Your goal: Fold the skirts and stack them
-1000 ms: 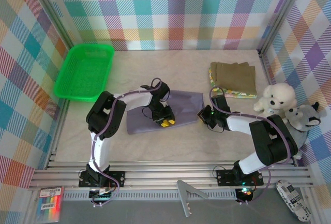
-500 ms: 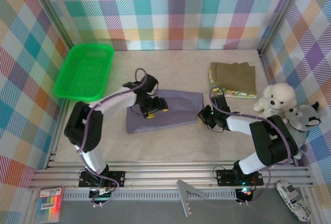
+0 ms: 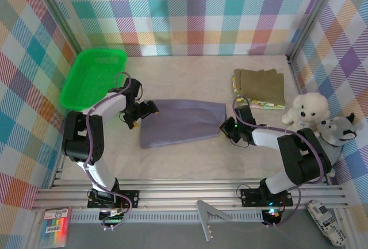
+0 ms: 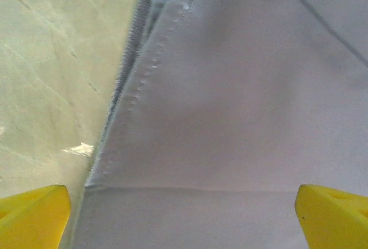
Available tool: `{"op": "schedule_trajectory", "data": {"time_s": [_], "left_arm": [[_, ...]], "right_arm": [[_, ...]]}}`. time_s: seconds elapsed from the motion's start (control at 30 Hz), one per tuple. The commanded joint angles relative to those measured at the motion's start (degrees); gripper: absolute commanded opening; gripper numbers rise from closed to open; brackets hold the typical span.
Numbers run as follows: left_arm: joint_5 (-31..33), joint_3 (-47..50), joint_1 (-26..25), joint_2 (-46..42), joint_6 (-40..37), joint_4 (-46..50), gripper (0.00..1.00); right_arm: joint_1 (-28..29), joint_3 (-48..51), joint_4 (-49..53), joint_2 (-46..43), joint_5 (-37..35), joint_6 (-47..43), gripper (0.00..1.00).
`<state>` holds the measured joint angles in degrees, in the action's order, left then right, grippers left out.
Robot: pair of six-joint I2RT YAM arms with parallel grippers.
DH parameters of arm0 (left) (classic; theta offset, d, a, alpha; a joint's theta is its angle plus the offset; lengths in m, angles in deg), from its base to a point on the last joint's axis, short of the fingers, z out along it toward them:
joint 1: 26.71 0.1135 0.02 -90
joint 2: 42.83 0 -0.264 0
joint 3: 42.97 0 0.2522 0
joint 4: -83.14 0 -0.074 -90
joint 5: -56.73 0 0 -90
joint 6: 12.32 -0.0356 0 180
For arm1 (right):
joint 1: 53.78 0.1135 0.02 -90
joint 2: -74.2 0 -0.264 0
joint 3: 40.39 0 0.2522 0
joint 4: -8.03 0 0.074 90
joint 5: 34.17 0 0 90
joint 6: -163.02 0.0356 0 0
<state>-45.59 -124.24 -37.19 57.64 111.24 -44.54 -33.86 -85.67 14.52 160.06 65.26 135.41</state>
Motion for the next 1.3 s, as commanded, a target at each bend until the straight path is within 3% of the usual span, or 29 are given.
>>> {"op": "schedule_trajectory", "data": {"time_s": [0.0, 0.17, 0.27, 0.47, 0.73, 0.97, 1.27], "left_arm": [[-0.29, 1.18, 1.29, 1.06, -3.65, 1.91, 1.0], [-2.01, 2.79, 1.43, 2.74, -4.06, 0.07, 0.89], [-3.0, 3.31, 1.43, 4.31, -3.77, -0.49, 0.88], [-5.57, 5.15, 1.38, 6.76, -3.63, -3.06, 0.55], [-8.48, 6.38, 1.43, 9.46, -3.78, -5.51, 0.23], [-8.86, 6.39, 1.42, 9.79, -3.94, -5.65, 0.18], [-9.3, 6.6, 1.47, 9.33, -3.86, -5.55, 0.18]], "right_arm": [[0.2, -0.62, 1.9, -0.5, -0.55, 0.1, 0.0], [0.22, -0.49, 1.96, -0.36, -0.55, 0.28, 0.0], [0.2, -0.66, 2.15, -0.27, -0.38, 0.19, 0.0], [0.18, -0.73, 2.14, -1.11, -1.06, -0.27, 0.0], [4.98, -10.87, 12.69, -5.61, -7.1, -17.11, 0.0], [11.37, -20.68, 18.28, -2.66, -10.87, -26.88, 0.0], [22.6, -36.08, 24.87, 9.06, -12.07, -39.93, 0.0]]}}
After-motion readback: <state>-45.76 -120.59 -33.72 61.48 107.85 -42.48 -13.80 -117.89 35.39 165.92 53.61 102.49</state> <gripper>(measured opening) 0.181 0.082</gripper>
